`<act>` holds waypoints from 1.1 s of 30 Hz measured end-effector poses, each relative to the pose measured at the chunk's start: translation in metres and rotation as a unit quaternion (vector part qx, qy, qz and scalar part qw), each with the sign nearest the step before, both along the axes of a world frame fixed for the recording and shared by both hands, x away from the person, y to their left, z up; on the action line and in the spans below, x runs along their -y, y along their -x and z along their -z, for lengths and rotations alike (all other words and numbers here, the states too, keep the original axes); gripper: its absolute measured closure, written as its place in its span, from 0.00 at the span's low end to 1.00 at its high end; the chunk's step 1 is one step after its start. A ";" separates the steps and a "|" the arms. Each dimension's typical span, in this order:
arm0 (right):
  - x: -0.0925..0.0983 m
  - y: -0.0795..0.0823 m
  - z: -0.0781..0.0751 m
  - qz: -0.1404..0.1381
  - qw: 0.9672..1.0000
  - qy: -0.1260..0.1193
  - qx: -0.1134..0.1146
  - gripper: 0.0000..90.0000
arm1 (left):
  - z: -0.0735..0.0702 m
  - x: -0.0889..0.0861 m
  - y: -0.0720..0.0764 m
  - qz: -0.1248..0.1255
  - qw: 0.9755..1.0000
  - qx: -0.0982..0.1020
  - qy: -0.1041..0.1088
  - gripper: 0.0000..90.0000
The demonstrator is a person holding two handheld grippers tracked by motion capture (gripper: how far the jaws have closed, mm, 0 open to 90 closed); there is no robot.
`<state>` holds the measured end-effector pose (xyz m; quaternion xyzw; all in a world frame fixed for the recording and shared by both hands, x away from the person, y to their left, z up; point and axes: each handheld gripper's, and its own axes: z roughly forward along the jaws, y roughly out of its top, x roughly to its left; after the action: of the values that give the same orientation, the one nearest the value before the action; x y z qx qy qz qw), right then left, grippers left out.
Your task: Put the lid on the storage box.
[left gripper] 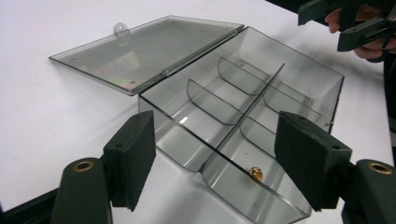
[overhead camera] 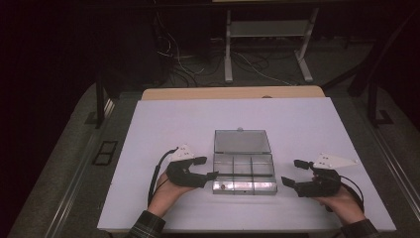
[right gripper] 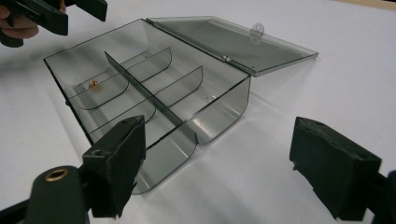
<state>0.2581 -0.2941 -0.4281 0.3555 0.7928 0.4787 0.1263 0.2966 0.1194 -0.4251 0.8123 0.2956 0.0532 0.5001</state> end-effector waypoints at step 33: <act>-0.024 -0.065 -0.027 -0.013 1.000 -0.002 -0.016 0.18 | -0.004 -0.001 -0.042 -0.047 0.999 0.013 0.003 0.27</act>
<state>0.3235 -0.2700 -0.4015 0.3531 0.7983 0.4761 0.1066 0.3389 0.1205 -0.4213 0.7951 0.3273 0.0858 0.5034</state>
